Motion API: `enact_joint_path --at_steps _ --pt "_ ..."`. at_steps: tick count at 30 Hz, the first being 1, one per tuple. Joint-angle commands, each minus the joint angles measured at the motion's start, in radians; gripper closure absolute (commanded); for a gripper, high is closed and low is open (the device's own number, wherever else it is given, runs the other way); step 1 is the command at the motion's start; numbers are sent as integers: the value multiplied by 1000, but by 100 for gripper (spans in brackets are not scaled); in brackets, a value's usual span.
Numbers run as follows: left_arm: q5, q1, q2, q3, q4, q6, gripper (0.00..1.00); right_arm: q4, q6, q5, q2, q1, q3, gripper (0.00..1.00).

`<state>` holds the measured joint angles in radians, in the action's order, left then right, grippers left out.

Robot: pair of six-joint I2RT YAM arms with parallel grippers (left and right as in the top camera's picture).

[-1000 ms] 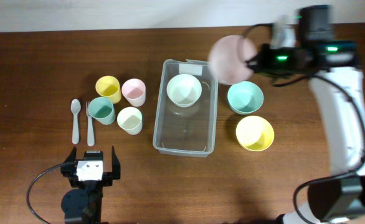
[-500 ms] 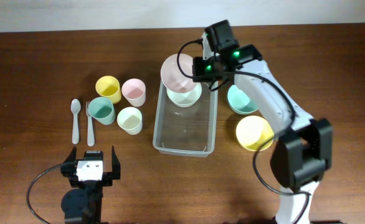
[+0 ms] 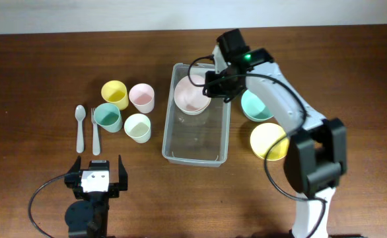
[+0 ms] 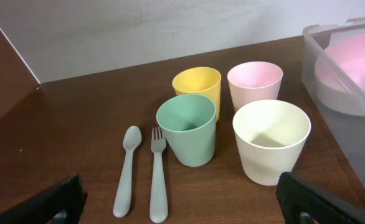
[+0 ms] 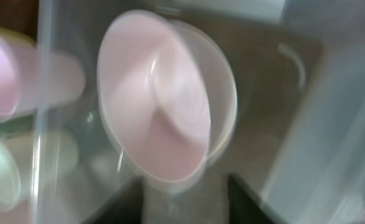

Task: Pack container
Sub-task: 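Stack the pink bowl onto the white bowl in the container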

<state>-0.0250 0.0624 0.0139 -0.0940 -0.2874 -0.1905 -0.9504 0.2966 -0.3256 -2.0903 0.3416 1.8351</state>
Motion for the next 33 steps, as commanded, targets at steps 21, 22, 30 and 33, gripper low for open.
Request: enact_joint_path --at_steps 21,22,30,33 --pt "11 6 -7 5 2 -12 0 -66 -109 37 183 -72 14 93" --pt "11 6 -7 5 2 -13 0 -50 -109 65 167 -53 14 95" --pt "11 6 -7 5 2 -12 0 72 -105 95 -4 6 14 96" --pt "11 6 -7 5 2 -13 0 99 -97 95 -53 -6 14 96"
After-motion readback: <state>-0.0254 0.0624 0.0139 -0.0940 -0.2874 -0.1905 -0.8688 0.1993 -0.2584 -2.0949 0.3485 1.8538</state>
